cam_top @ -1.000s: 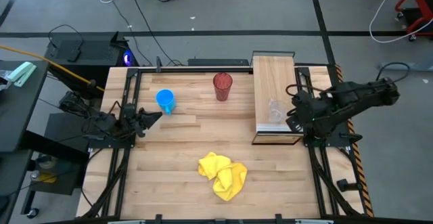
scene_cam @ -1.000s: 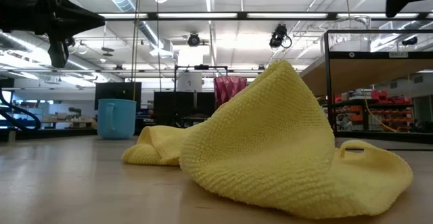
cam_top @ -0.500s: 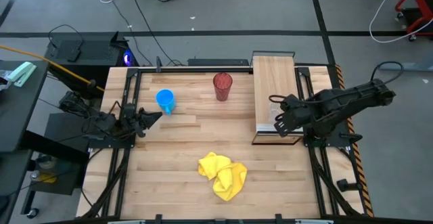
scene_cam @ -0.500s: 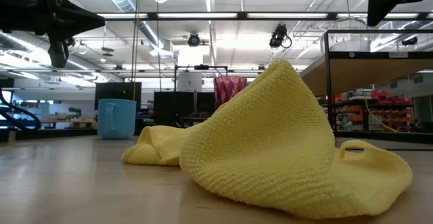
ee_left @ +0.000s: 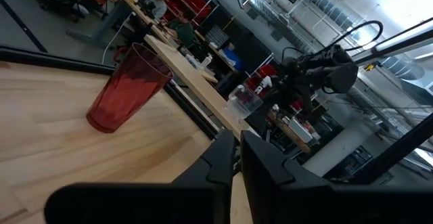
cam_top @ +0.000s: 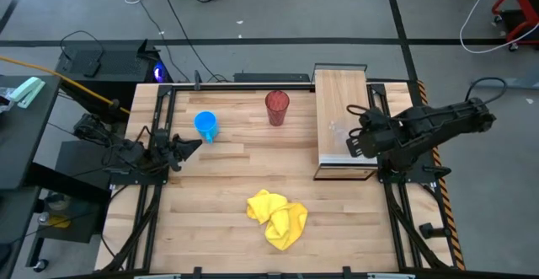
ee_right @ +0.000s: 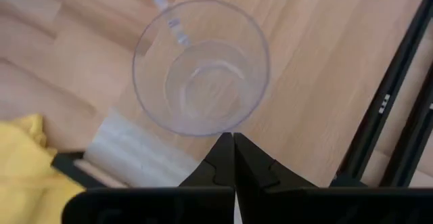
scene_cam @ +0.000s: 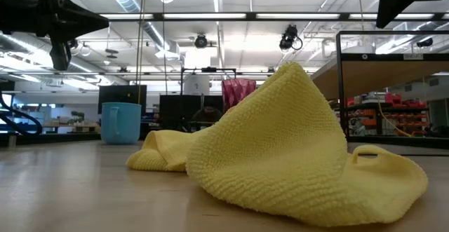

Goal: Stack small to large cups/mugs on shelf
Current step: Put the transparent mug on the shelf

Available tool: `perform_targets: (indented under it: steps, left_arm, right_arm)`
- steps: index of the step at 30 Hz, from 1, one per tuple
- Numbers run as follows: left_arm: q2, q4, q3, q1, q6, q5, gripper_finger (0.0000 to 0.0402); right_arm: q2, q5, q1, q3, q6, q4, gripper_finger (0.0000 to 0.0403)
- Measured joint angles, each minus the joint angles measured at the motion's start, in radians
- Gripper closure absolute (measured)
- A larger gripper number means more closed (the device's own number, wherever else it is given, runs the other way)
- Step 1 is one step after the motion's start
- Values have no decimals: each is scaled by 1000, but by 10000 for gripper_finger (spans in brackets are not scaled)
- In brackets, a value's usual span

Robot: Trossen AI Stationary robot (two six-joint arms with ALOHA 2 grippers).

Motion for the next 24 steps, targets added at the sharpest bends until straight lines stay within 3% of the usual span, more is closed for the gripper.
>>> perform_targets:
  steps: [9, 16, 24]
  left_arm:
    - [0, 0, 0, 0, 37, 2, 372]
    - [0, -22, 0, 0, 38, 3, 362]
    - [0, -53, 0, 0, 38, 3, 366]
  right_arm:
    - [-15, 34, -138, 11, -46, -1, 400]
    - [-24, 32, -185, 144, -85, 1, 400]
    - [-20, -80, -262, 198, -218, -18, 367]
